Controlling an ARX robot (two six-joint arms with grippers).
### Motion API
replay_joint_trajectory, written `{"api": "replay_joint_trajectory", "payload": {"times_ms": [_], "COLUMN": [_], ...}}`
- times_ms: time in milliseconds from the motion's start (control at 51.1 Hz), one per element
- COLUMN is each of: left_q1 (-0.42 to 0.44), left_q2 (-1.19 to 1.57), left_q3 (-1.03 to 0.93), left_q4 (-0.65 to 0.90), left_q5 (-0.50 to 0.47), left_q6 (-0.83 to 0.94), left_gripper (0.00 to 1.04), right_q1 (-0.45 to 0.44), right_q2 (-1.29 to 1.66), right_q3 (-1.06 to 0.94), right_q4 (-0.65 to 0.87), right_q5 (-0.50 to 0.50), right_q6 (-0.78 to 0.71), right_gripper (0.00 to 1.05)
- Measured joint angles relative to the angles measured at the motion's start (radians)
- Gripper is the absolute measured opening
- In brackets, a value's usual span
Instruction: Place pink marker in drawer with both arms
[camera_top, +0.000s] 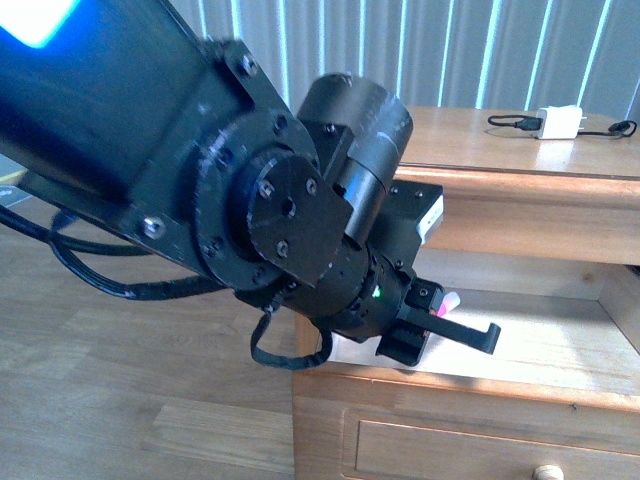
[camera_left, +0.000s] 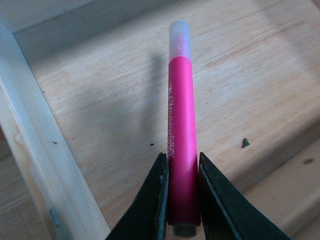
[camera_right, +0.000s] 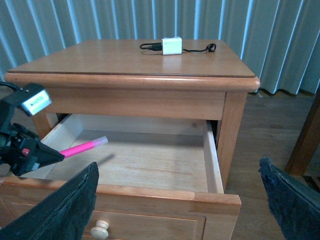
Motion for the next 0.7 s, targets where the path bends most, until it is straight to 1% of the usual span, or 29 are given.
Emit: {"api": "replay_joint_trajectory", "payload": {"times_ms": [254, 293, 352, 528, 606, 645, 704], "left_q1": [-0.021, -0.026, -0.031, -0.042, -0.042, -0.042, -0.043], "left_q2": [0.103, 0.109, 0.113, 0.105, 0.084, 0.061, 0.031], "left_q3": [0.086, 0.090, 0.093, 0.090, 0.077, 0.063, 0.046], "left_q4": [0.005, 0.004, 0.004, 0.019, 0.034, 0.044, 0.056], "left_q5": [-0.066, -0.068, -0.070, -0.087, -0.095, -0.095, -0.103], "left_q6": [-0.029, -0.032, -0.033, -0.036, -0.036, -0.035, -0.035], "left_gripper": [0.15, 0.19, 0.28, 0.51, 0.62, 0.69, 0.76], "right_q1": [0.000, 0.000, 0.000, 0.000, 0.000, 0.000, 0.000], "right_q2": [0.000, 0.000, 0.000, 0.000, 0.000, 0.000, 0.000], "right_q3": [0.000, 0.000, 0.000, 0.000, 0.000, 0.000, 0.000], "right_q4": [0.000, 0.000, 0.000, 0.000, 0.000, 0.000, 0.000], "right_q5": [0.000, 0.000, 0.000, 0.000, 0.000, 0.000, 0.000], "right_q6": [0.000, 0.000, 0.000, 0.000, 0.000, 0.000, 0.000], "right_gripper": [0.96, 0.96, 0.96, 0.96, 0.96, 0.96, 0.96]}}
